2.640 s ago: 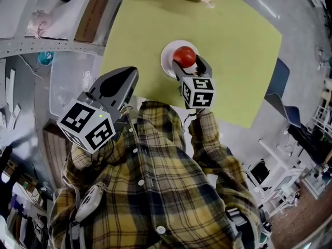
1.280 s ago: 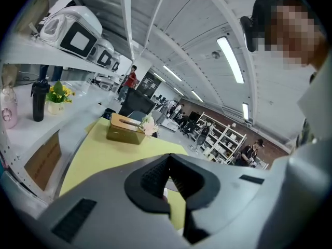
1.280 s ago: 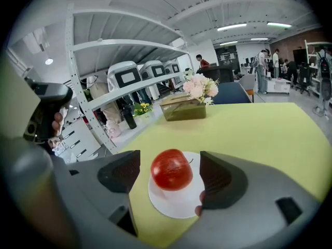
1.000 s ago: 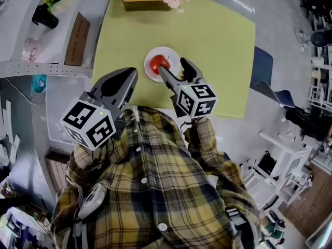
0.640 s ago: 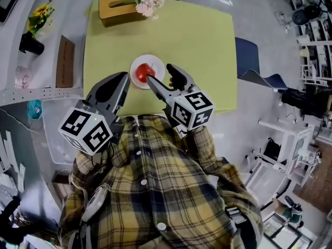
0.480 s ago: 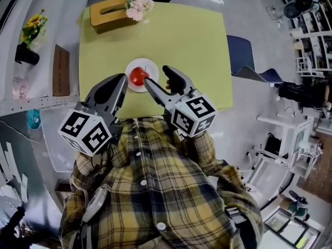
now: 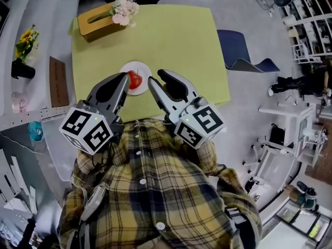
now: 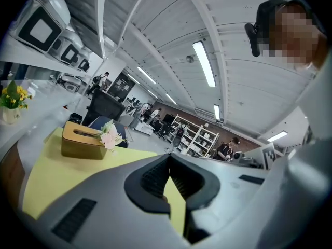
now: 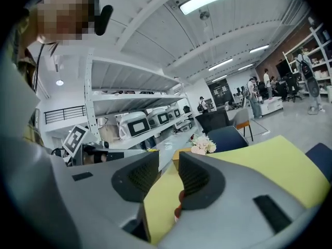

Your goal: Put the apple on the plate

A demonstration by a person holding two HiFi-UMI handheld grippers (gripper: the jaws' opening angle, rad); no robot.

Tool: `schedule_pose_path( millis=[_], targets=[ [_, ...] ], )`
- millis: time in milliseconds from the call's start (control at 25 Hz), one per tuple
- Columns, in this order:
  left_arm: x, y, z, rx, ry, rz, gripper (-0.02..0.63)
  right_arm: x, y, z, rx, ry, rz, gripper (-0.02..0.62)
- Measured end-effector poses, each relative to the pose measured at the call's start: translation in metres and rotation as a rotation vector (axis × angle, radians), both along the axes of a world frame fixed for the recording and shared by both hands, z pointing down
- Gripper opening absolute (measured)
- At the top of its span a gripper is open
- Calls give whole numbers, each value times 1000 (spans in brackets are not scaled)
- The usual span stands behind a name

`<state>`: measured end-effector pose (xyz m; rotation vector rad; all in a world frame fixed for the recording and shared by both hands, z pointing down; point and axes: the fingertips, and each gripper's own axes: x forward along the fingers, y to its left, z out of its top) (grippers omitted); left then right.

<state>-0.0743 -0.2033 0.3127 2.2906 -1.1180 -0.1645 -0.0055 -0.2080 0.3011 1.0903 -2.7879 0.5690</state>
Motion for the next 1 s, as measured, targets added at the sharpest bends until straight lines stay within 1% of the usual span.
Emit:
schedule_pose_path(
  millis=[80,160,400,720,1000],
  targets=[
    [3,-2,-2,4,-3,5,8,3,-1,0,3,-2,11,64],
    [6,-3,-4,10,-10,14,8,6,0,0,6,-5,20,33],
    [14,-5,-5,22,-22,37,8,11,-3,-5,23,-14,36,1],
    [12,-7,-4,21,-35,33,8,10,-7,-1,9,-31,26,-3],
    [3,-9,-2,14,-40,23,8,4,-9,4,-8,-14,15,-3]
  ],
)
